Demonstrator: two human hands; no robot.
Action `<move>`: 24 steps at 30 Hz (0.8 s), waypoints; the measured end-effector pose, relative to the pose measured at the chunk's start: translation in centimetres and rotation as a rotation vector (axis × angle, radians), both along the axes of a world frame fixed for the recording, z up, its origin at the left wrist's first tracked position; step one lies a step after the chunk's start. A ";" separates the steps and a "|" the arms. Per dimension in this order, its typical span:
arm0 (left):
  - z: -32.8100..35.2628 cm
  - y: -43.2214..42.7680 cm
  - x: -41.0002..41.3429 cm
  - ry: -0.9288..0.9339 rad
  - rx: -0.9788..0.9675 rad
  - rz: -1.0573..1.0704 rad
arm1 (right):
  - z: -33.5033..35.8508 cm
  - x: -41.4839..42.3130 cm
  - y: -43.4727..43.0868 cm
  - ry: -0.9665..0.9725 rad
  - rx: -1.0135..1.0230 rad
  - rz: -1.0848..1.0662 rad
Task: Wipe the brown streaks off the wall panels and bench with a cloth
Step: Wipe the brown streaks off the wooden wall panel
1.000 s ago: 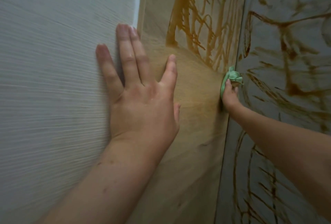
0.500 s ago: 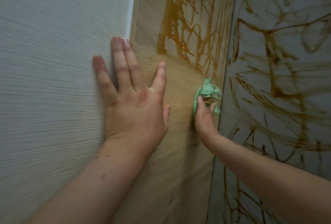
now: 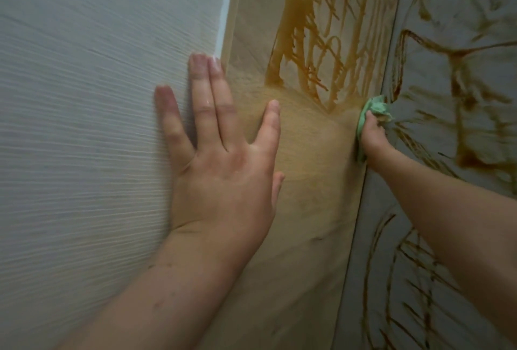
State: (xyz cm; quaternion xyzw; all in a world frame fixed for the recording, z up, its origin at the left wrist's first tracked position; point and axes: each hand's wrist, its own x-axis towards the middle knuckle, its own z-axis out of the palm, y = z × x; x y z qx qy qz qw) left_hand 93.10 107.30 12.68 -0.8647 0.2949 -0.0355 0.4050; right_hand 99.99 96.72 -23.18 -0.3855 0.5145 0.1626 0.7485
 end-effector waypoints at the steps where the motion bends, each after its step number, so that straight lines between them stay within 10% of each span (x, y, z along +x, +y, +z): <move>1: 0.0 0.0 0.0 0.002 0.007 0.003 | 0.0 0.1 -0.1 0.020 0.012 -0.010; 5: 0.3 -0.4 -0.2 -0.003 0.014 0.018 | 4.2 -0.2 -0.3 -0.041 -0.003 -0.036; 19: 0.4 -0.7 -0.3 0.052 -0.095 0.025 | 23.7 -2.4 0.2 -1.153 -0.515 0.085; 24: 0.3 -0.7 -0.5 0.000 -0.017 0.053 | 18.9 -1.1 -0.9 -0.824 -0.522 0.202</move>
